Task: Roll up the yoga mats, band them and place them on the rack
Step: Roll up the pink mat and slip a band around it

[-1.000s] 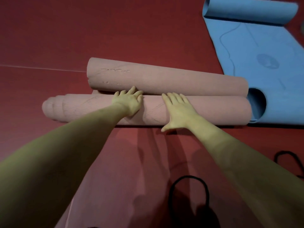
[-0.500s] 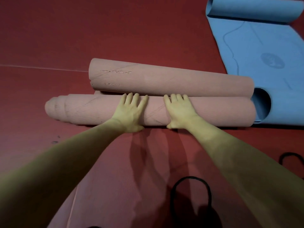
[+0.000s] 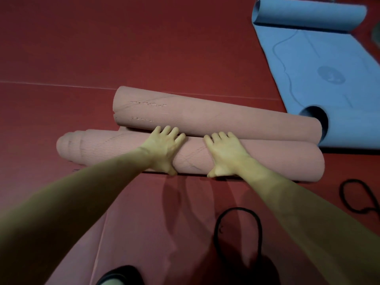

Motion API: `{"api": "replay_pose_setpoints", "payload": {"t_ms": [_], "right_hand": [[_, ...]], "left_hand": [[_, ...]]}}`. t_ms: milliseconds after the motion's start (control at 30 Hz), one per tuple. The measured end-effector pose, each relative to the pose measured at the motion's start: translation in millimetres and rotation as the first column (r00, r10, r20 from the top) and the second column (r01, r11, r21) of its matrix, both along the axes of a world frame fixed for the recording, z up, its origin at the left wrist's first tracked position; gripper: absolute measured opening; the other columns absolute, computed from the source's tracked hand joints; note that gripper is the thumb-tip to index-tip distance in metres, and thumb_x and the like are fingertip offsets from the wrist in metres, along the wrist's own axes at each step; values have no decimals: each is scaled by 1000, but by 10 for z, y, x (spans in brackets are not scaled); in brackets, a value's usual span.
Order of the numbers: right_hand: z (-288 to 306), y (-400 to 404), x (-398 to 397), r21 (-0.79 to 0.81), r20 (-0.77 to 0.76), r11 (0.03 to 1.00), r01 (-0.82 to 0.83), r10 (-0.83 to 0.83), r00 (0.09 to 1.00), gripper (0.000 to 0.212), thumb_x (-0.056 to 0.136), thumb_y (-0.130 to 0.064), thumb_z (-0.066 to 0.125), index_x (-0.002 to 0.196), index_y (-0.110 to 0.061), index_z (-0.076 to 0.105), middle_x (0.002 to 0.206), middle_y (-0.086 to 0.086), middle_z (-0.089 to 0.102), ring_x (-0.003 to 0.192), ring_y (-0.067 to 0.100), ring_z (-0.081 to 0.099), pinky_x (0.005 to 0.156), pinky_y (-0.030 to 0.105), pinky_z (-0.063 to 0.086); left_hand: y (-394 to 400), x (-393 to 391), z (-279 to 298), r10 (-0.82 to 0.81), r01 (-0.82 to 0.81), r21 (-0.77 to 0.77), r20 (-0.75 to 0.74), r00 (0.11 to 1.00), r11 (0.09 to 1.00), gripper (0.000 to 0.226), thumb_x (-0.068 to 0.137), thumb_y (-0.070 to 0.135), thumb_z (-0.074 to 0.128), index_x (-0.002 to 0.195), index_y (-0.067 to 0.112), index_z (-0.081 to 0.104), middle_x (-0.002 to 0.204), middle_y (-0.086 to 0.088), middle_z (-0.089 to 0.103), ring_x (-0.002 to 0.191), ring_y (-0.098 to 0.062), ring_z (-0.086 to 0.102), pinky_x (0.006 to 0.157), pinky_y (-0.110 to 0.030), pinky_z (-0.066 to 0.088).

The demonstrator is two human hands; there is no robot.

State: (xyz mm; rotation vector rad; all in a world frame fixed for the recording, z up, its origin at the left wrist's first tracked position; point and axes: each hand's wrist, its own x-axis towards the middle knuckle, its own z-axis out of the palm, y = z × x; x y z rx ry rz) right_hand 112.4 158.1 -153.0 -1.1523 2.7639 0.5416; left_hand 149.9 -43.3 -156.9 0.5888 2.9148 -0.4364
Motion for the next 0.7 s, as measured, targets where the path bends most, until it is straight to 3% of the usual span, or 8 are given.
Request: {"api": "replay_pose_setpoints", "payload": {"t_ms": [167, 300, 433, 500, 567, 633, 700], "right_hand": [[126, 58, -28, 24, 100, 997, -70, 67, 993, 99, 63, -79, 59, 132, -12, 36, 125, 9, 51, 114, 27, 48, 95, 38, 35], [172, 62, -168, -157, 338, 946, 283, -218, 916, 66, 91, -67, 18, 120, -18, 51, 126, 8, 56, 119, 27, 50, 99, 44, 33], [123, -58, -286, -202, 249, 910, 362, -310, 918, 63, 98, -56, 14, 133, -14, 45, 137, 12, 48, 126, 31, 45, 104, 45, 28], [116, -122, -371, -184, 266, 885, 429, -375, 888, 64, 99, -55, 16, 143, -12, 34, 151, 15, 30, 137, 31, 32, 111, 44, 22], [120, -160, -456, -161, 273, 872, 463, -411, 870, 64, 100, -54, 18, 147, -12, 28, 157, 14, 15, 141, 30, 20, 113, 43, 17], [112, -197, -521, -141, 249, 865, 481, -439, 863, 61, 100, -53, 20, 144, -13, 34, 154, 15, 17, 137, 31, 23, 110, 43, 19], [78, -242, -559, -124, 253, 842, 524, -484, 838, 62, 99, -54, 19, 146, -15, 30, 151, 18, 24, 135, 32, 27, 109, 43, 18]], "left_hand": [[7, 101, 23, -7, 5, 72, 30, 1000, 997, 99, 49, 72, 66, 127, 16, 38, 117, -1, 44, 105, -22, 44, 87, -35, 36], [-2, 195, -79, -4, 5, 78, -16, 1000, 997, 109, 42, 75, 65, 125, 6, 46, 107, -5, 54, 92, -26, 51, 77, -38, 41], [-52, 157, -135, -4, 14, 180, -59, 998, 984, 109, 32, 77, 62, 116, 10, 41, 93, -7, 57, 76, -28, 54, 66, -38, 46], [-93, 82, -128, 2, -4, 196, 10, 1000, 981, 112, 36, 79, 62, 124, 14, 39, 102, -7, 57, 87, -30, 56, 77, -40, 46], [-136, -16, -86, 57, -74, 201, 88, 994, 977, 114, 42, 84, 54, 134, 19, 38, 120, -6, 51, 107, -30, 50, 97, -40, 36], [-154, -133, -5, 117, -139, 209, 114, 986, 968, 115, 44, 88, 49, 139, 25, 36, 130, -5, 40, 117, -28, 40, 105, -41, 25], [-153, -246, 93, 109, -130, 161, 132, 985, 978, 109, 54, 85, 57, 143, 27, 32, 131, -1, 35, 118, -25, 35, 103, -40, 24]]}}
